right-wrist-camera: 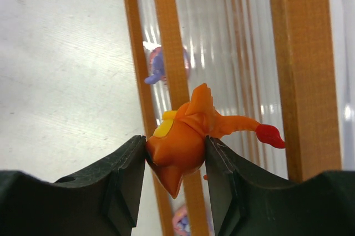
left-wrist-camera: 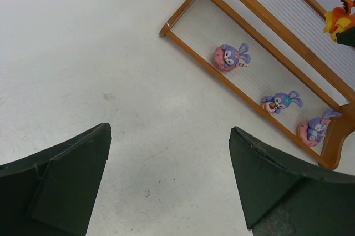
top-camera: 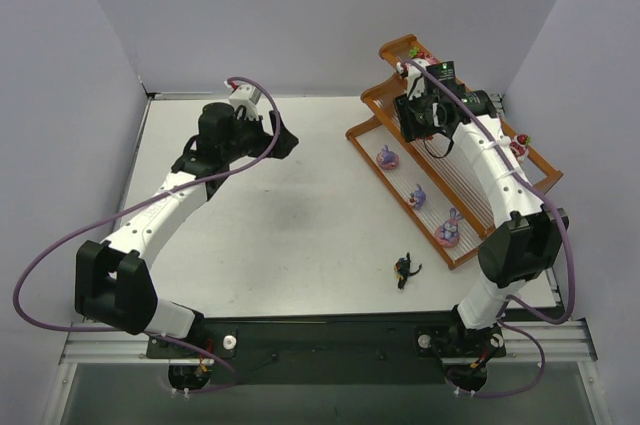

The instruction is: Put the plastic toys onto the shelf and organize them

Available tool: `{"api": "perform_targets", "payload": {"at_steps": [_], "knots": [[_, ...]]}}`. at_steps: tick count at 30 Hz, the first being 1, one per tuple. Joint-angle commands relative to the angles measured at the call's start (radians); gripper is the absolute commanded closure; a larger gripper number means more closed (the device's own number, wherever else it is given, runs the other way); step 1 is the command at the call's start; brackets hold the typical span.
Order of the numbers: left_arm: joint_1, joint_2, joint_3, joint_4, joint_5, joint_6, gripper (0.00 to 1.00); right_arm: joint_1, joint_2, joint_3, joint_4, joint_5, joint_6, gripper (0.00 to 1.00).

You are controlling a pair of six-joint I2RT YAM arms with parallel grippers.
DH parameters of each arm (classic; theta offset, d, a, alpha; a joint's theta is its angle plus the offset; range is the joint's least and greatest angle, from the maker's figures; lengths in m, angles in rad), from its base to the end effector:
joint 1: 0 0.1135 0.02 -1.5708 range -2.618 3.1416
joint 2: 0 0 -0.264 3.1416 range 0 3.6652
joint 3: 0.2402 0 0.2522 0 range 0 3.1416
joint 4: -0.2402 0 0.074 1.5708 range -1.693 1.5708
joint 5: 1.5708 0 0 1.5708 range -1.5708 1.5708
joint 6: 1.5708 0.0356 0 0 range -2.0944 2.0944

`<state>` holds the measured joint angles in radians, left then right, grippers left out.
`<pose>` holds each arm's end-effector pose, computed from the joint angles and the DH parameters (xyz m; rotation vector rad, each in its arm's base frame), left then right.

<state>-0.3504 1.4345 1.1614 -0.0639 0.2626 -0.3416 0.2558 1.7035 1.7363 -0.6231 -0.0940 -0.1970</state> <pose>0.3147 -0.1249 0.3309 0.1915 1.9520 -0.7123 0.3752 0.1016 0.3823 -0.5378 2.0933 0.1355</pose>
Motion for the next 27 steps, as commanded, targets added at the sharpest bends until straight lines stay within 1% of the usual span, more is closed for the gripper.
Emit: {"api": "perform_targets", "payload": {"at_steps": [1, 2, 4, 5, 6, 8, 10, 12, 13, 14, 15, 16, 17, 19, 21, 22, 27], "knots": [[0.007, -0.014, -0.020, 0.099, 0.068, -0.026, 0.03, -0.001, -0.038, 0.086, -0.065, -0.150, 0.132, 0.77], [0.005, -0.011, -0.025, 0.108, 0.081, -0.034, 0.03, -0.001, -0.038, 0.104, -0.072, -0.215, 0.151, 0.77], [0.005, -0.006, -0.031, 0.125, 0.105, -0.060, 0.03, -0.001, -0.042, 0.118, -0.090, -0.286, 0.227, 0.77], [0.005, -0.003, -0.032, 0.128, 0.106, -0.071, 0.03, 0.000, -0.047, 0.118, -0.093, -0.364, 0.257, 0.77], [0.004, -0.002, -0.035, 0.134, 0.110, -0.083, 0.03, 0.005, -0.050, 0.111, -0.095, -0.410, 0.277, 0.77], [0.005, 0.001, -0.028, 0.118, 0.090, -0.108, 0.03, 0.020, -0.070, 0.085, -0.092, -0.482, 0.336, 0.76], [0.005, 0.000, -0.028, 0.084, 0.066, -0.123, 0.03, 0.068, -0.084, 0.023, -0.083, -0.509, 0.404, 0.76], [0.005, -0.008, -0.026, 0.028, 0.008, -0.132, 0.03, 0.120, -0.085, -0.053, -0.073, -0.510, 0.448, 0.76], [0.007, -0.011, -0.026, 0.009, -0.020, -0.138, 0.03, 0.176, -0.079, -0.085, -0.057, -0.512, 0.465, 0.76], [0.007, -0.013, -0.025, -0.013, -0.049, -0.143, 0.03, 0.201, -0.073, -0.113, -0.044, -0.509, 0.508, 0.76], [0.008, -0.016, -0.020, -0.046, -0.093, -0.146, 0.03, 0.220, -0.067, -0.144, -0.023, -0.518, 0.536, 0.76], [0.014, -0.017, -0.023, -0.060, -0.108, -0.152, 0.03, 0.261, -0.053, -0.218, 0.040, -0.530, 0.557, 0.76], [0.014, -0.023, -0.025, -0.071, -0.121, -0.157, 0.03, 0.282, -0.047, -0.245, 0.066, -0.529, 0.579, 0.76], [0.022, -0.031, -0.037, -0.096, -0.144, -0.168, 0.03, 0.341, -0.019, -0.308, 0.124, -0.462, 0.581, 0.76], [0.025, -0.049, -0.055, -0.106, -0.158, -0.175, 0.03, 0.362, 0.019, -0.336, 0.178, -0.446, 0.584, 0.76], [0.028, -0.055, -0.060, -0.112, -0.169, -0.177, 0.03, 0.370, 0.028, -0.371, 0.203, -0.413, 0.587, 0.76], [0.054, -0.092, -0.058, -0.200, -0.252, -0.198, 0.03, 0.410, 0.085, -0.431, 0.334, -0.340, 0.591, 0.76]]}}
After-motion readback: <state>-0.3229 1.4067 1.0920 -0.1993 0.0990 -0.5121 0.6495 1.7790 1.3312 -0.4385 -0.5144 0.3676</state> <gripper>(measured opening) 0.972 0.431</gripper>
